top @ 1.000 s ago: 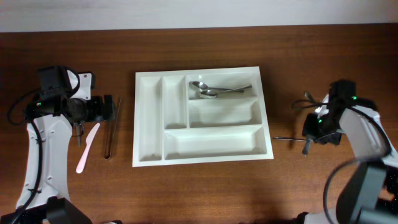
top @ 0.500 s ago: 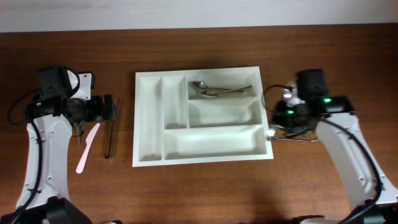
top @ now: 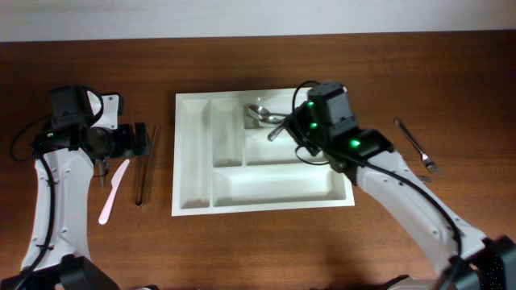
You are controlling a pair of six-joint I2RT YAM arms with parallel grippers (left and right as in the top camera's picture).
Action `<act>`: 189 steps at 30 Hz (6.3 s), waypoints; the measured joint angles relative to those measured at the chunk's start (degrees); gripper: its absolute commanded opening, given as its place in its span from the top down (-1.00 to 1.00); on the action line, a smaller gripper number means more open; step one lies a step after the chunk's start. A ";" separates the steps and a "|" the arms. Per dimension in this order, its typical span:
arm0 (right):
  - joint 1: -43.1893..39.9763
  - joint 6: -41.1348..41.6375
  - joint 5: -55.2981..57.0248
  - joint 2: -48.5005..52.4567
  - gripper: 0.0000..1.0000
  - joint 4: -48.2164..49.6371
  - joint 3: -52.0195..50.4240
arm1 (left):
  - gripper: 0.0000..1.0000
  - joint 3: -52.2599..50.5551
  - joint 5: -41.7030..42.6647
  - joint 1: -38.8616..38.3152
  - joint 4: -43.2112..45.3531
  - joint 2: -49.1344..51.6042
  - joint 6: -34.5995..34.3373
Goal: Pack container
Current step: 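Carry the fork with the right gripper into the middle-right compartment, then return the right gripper to the remaining fork and grasp it, then place the second fork in the middle-right compartment and release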
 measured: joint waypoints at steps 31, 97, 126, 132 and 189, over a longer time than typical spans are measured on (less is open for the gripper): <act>1.92 29.53 -6.05 14.12 0.92 7.13 0.00 | -0.98 0.00 0.00 0.00 -0.02 0.00 0.02; -34.75 -20.22 -9.29 9.16 0.49 -28.87 2.45 | -0.98 0.00 -0.02 0.00 -0.04 0.00 0.02; -51.19 -22.18 9.62 9.14 0.00 -37.46 0.90 | -0.98 0.00 0.00 0.00 -0.02 0.00 0.02; -51.19 -17.59 10.01 9.55 -0.05 -32.33 -3.37 | -0.98 0.00 0.00 0.00 -0.02 0.00 0.02; -31.50 -6.64 1.29 -8.76 0.92 -19.76 -1.36 | -0.98 0.00 0.00 0.00 0.00 0.00 0.02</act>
